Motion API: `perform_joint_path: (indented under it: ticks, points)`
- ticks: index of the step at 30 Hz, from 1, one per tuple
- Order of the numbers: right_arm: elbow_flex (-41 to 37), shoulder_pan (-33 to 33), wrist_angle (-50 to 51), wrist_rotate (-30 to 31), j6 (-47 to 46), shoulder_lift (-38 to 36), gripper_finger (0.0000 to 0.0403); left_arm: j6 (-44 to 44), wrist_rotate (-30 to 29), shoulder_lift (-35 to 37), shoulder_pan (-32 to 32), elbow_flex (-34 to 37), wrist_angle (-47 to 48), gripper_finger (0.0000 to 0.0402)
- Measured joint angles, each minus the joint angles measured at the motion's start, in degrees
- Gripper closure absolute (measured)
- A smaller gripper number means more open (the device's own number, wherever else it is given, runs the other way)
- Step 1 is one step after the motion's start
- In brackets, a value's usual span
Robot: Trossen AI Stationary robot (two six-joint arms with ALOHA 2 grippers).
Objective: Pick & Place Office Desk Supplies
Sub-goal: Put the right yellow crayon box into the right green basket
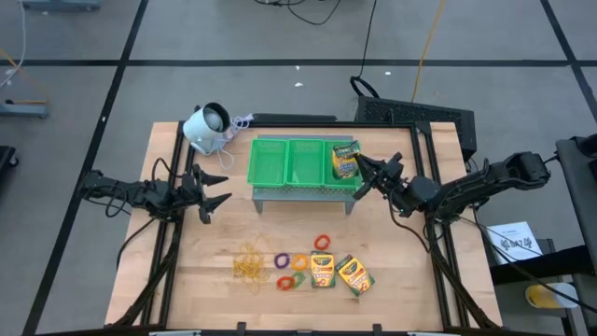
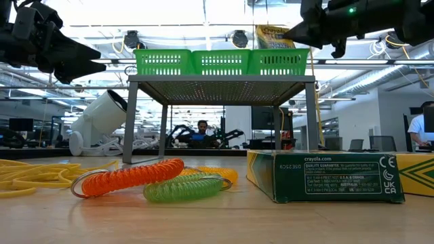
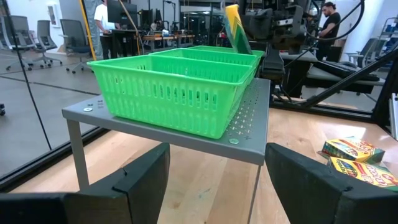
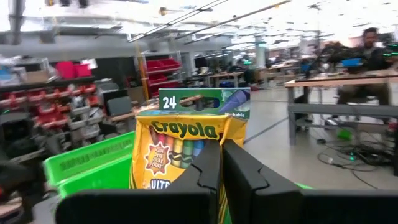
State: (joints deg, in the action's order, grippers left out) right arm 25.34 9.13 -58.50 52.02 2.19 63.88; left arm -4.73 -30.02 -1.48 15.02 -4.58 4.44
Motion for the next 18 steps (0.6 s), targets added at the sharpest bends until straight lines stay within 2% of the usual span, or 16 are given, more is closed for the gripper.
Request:
perform_joint_path:
  ticks: [4,18]
  points:
    - [0.0,0.0,1.0,-2.8,-0.7,0.0,0.0391,0.0,0.0,0.0,0.0,0.0,0.0,0.0131]
    - [0.0,0.0,2.2,-2.6,-1.9,0.0,0.0381,0.0,0.0,0.0,0.0,0.0,0.0,0.0131]
